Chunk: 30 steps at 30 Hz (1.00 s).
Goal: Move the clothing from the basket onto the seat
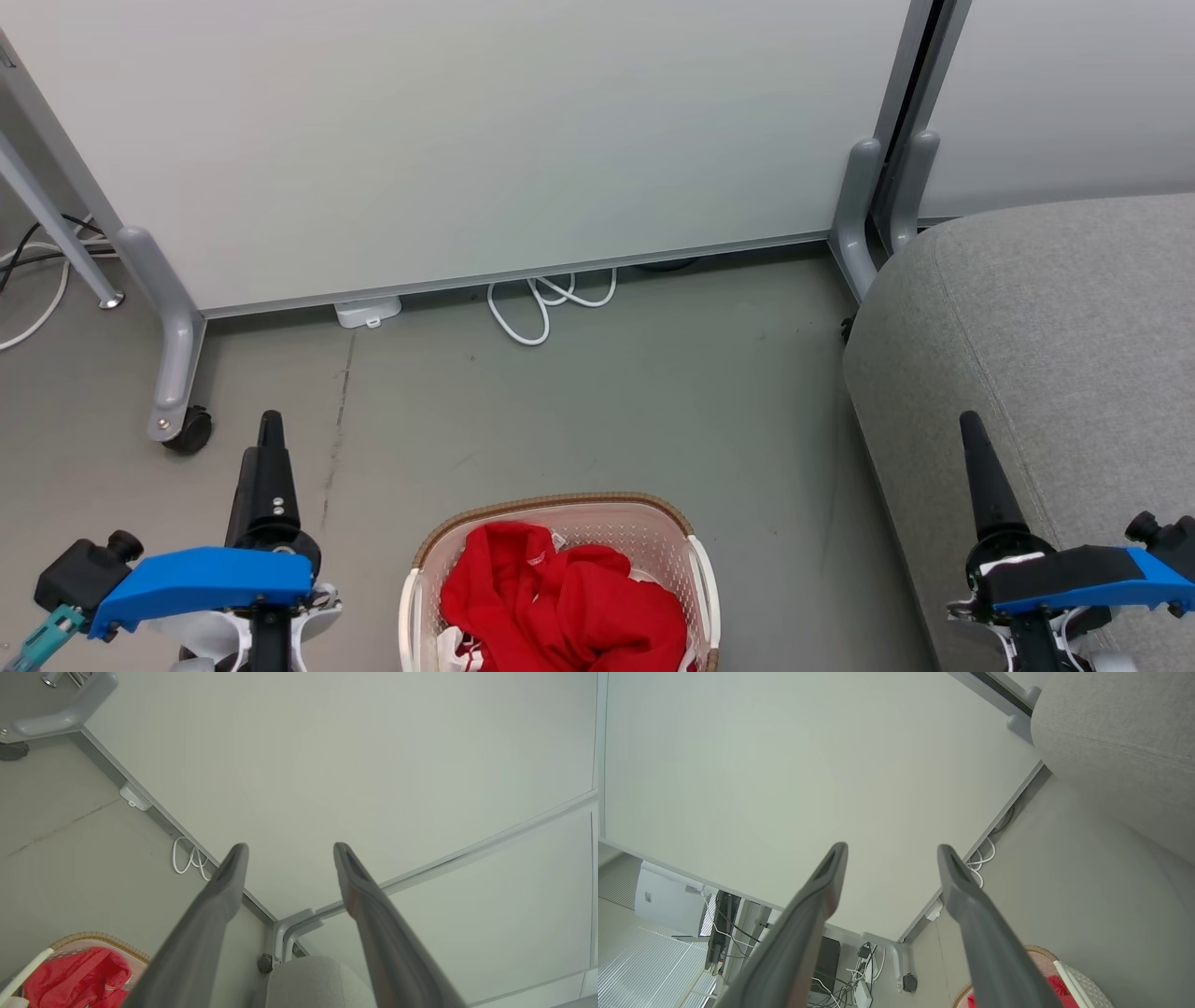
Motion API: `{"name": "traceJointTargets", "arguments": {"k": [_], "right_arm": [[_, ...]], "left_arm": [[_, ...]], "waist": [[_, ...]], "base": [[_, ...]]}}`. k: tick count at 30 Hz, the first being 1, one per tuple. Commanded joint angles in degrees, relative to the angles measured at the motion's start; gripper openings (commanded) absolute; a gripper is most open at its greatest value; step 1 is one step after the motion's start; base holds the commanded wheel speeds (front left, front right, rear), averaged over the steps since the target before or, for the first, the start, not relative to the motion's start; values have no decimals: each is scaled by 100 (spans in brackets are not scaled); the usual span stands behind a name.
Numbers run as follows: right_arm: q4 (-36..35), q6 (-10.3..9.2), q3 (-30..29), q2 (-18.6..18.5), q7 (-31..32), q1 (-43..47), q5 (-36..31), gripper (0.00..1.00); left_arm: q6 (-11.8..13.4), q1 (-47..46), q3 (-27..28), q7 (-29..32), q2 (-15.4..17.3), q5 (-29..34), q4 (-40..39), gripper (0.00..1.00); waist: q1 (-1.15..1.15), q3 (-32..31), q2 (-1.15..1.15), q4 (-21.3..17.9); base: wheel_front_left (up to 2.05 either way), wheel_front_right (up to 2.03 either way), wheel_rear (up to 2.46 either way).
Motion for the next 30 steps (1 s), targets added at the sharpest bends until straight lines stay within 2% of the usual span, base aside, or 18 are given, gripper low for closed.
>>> {"name": "traceJointTargets", "arguments": {"k": [1, 18, 30], "right_arm": [[-113, 7, 35, -36, -67, -177, -240, 100], [-57, 9, 246, -46, -374, -192, -1779, 100], [53, 11, 360, -53, -574, -192, -2679, 100]], "left_arm": [[41, -173, -48, -64, 50, 279, -116, 100], [264, -196, -552, -367, 57, 2143, -103, 100], [308, -219, -906, -572, 148, 3190, 23, 100]], "waist": [[0, 2, 0, 1], [0, 36, 0, 23], [0, 36, 0, 52]], "base": [[0, 0, 0], [0, 0, 0], [0, 0, 0]]}}
